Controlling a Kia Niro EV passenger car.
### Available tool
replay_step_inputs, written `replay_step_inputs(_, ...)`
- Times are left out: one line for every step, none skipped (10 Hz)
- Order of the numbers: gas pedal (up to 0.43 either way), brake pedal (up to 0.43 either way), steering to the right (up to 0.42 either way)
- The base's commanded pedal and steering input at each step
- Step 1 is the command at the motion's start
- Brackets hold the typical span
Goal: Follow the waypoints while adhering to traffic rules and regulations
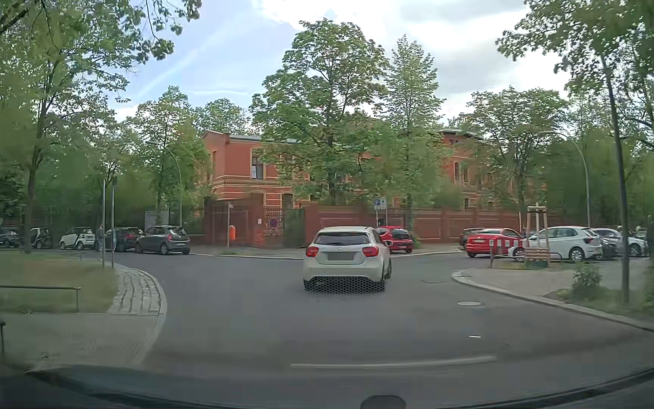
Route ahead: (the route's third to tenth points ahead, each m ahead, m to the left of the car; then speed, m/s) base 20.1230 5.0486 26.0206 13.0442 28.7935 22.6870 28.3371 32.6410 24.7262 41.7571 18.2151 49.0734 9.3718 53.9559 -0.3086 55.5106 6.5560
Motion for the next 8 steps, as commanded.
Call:
replay_step_inputs(0.000,0.018,-0.136)
replay_step_inputs(0.118,0.018,-0.136)
replay_step_inputs(0.319,0.018,-0.136)
replay_step_inputs(0.319,0.018,-0.138)
replay_step_inputs(0.319,0.018,-0.151)
replay_step_inputs(0.319,0.018,-0.161)
replay_step_inputs(0.319,0.018,-0.172)
replay_step_inputs(0.319,0.018,-0.182)
